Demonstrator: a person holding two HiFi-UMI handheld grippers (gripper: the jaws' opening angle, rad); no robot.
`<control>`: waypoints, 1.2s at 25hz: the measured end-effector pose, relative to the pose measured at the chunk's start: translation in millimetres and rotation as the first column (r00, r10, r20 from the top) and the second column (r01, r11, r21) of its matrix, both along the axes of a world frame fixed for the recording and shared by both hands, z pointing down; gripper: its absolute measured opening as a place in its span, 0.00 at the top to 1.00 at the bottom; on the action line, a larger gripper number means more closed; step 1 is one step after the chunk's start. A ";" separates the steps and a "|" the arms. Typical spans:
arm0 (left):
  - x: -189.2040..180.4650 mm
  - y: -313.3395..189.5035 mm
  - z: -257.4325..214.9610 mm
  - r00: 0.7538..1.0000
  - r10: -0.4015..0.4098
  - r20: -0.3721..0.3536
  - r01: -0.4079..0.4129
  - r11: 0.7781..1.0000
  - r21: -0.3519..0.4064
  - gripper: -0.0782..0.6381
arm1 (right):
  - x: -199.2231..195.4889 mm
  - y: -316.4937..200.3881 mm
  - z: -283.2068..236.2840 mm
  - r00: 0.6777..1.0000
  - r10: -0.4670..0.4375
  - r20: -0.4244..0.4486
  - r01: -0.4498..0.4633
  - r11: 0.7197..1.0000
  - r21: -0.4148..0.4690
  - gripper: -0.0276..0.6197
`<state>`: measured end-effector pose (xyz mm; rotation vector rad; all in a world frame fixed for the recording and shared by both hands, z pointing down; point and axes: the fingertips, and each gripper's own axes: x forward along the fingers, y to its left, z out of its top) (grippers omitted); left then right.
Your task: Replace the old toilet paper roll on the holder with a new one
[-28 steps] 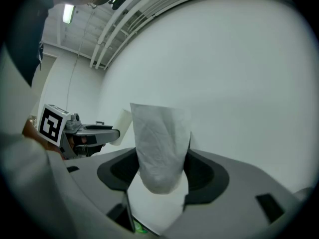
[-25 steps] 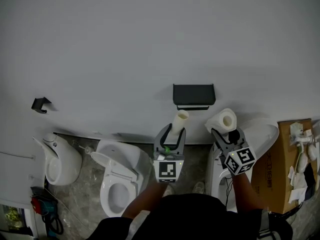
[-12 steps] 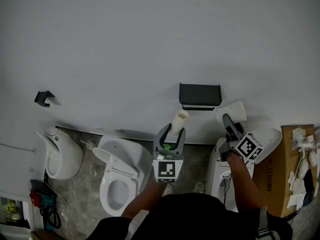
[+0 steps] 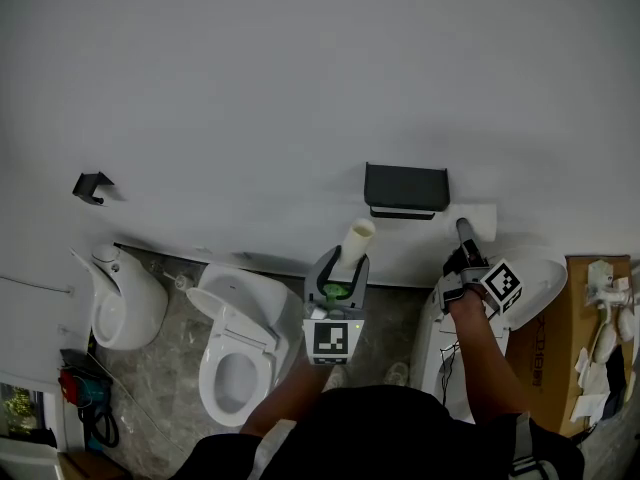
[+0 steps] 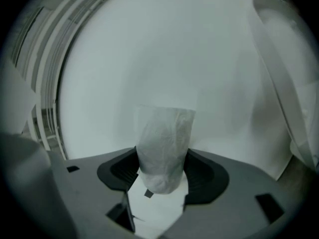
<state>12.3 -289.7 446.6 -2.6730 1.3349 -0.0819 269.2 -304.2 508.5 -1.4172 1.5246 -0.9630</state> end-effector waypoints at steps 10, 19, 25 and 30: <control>-9.3 1.5 7.4 1.000 -0.024 0.013 0.024 1.000 -0.009 0.64 | -9.2 -13.8 32.7 0.960 -0.023 0.279 0.025 1.000 -0.006 0.54; -16.2 4.4 8.8 0.999 -0.038 0.017 0.038 0.999 -0.011 0.64 | -10.4 -18.7 27.8 0.959 -0.026 0.283 0.022 1.000 0.016 0.54; -28.3 6.7 7.7 0.998 -0.061 0.019 0.062 0.998 -0.012 0.64 | -20.7 -25.0 26.3 0.963 -0.044 0.265 0.042 0.999 0.010 0.54; -39.2 9.8 7.2 0.997 -0.078 0.022 0.079 0.997 -0.009 0.64 | -40.0 -33.5 31.2 0.951 -0.078 0.298 0.078 0.997 0.009 0.54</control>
